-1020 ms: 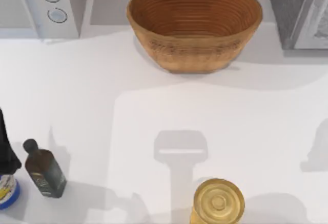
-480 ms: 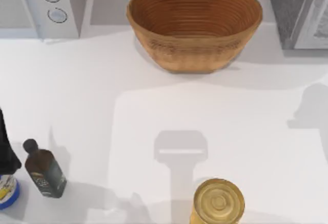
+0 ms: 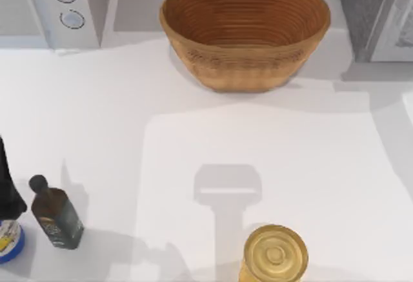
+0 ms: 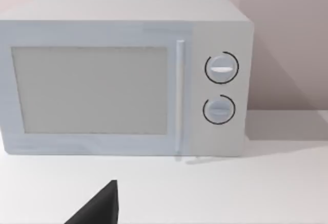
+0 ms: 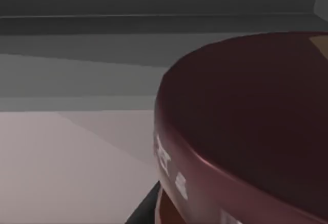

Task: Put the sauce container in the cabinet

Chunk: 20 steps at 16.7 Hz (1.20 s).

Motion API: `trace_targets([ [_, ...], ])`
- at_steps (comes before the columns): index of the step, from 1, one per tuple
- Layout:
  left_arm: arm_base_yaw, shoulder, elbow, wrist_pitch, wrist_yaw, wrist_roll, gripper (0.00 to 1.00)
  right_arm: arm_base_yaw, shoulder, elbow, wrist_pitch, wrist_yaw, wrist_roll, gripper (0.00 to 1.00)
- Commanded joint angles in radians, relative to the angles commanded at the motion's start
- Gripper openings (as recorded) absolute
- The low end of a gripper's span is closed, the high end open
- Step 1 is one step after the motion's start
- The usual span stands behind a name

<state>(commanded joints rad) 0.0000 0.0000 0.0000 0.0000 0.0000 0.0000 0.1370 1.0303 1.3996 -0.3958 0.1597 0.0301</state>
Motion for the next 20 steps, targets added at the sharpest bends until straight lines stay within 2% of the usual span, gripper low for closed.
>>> trace_targets([
  [4,0.000,0.000,0.000,0.000,0.000,0.000,1.00,0.033,0.206,0.294,-0.079,0.026,-0.006,0.00],
  [7,0.000,0.000,0.000,0.000,0.000,0.000,1.00,0.050,0.296,0.427,-0.112,0.037,-0.011,0.00],
  [16,0.000,0.000,0.000,0.000,0.000,0.000,1.00,0.047,0.334,0.474,-0.118,0.035,-0.010,0.00],
  [20,0.000,0.000,0.000,0.000,0.000,0.000,1.00,0.018,0.474,0.604,-0.102,0.018,-0.008,0.00],
])
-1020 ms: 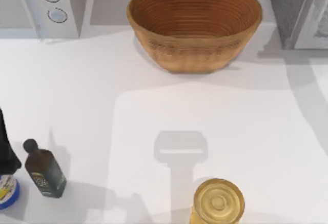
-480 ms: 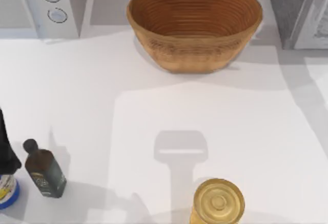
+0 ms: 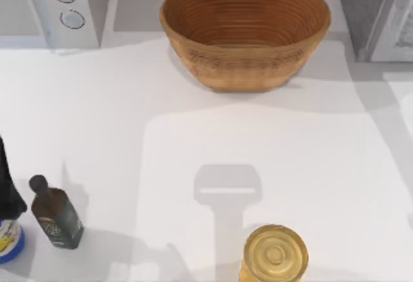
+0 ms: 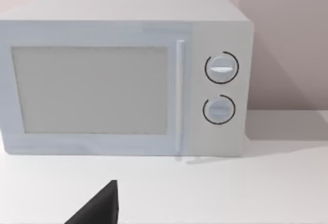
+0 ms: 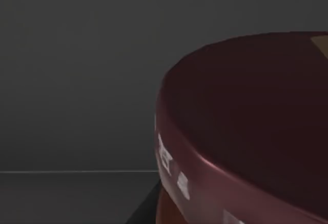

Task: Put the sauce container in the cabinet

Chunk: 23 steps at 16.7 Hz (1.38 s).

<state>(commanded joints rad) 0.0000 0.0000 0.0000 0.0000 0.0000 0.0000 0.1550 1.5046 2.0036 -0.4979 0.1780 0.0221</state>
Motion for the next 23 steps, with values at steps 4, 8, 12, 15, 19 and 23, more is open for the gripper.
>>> trace_targets([
  [4,0.000,0.000,0.000,0.000,0.000,0.000,1.00,-0.013,0.211,0.157,0.031,-0.031,-0.001,0.00],
  [8,0.000,0.000,0.000,0.000,0.000,0.000,1.00,-0.043,0.346,0.282,0.056,-0.055,-0.004,0.00],
  [12,0.000,0.000,0.000,0.000,0.000,0.000,1.00,-0.052,0.362,0.295,0.062,-0.057,-0.004,0.00],
  [15,0.000,0.000,0.000,0.000,0.000,0.000,1.00,-0.052,0.362,0.295,0.062,-0.057,-0.004,0.15],
  [19,0.000,0.000,0.000,0.000,0.000,0.000,1.00,-0.052,0.362,0.295,0.062,-0.057,-0.004,0.45],
  [23,0.000,0.000,0.000,0.000,0.000,0.000,1.00,-0.052,0.362,0.295,0.062,-0.057,-0.004,0.75],
])
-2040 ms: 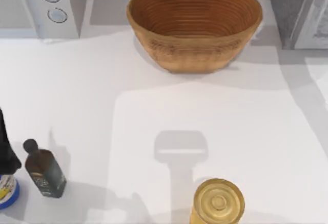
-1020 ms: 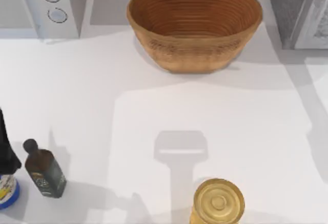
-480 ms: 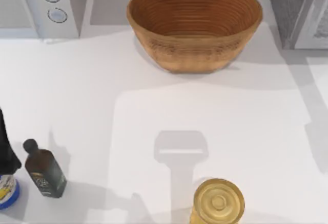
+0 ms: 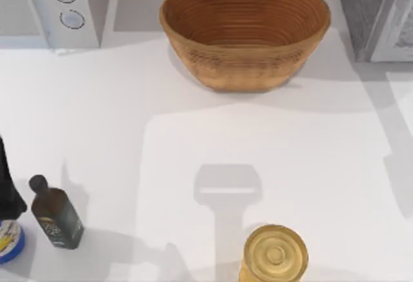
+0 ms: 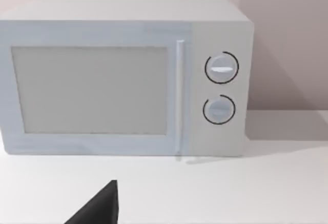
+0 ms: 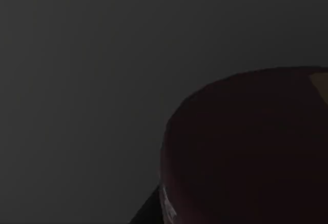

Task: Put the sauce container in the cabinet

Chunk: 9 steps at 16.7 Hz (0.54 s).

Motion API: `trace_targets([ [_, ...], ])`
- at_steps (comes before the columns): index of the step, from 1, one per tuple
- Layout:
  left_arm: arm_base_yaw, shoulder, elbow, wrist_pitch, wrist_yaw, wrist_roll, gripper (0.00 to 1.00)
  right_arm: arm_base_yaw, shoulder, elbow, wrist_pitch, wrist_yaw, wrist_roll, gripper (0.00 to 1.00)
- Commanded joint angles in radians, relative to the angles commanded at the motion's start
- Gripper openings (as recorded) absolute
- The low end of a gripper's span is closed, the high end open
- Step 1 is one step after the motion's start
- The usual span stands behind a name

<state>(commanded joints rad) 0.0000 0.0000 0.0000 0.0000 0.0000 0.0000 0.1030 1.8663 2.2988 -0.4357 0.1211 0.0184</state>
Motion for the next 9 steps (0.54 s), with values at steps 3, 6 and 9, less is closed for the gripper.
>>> trace_targets([
  [3,0.000,0.000,0.000,0.000,0.000,0.000,1.00,0.000,0.000,0.000,0.000,0.000,0.000,0.98],
  [6,0.000,0.000,0.000,0.000,0.000,0.000,1.00,0.000,0.000,0.000,0.000,0.000,0.000,1.00],
  [9,0.000,0.000,0.000,0.000,0.000,0.000,1.00,0.000,0.000,0.000,0.000,0.000,0.000,1.00],
])
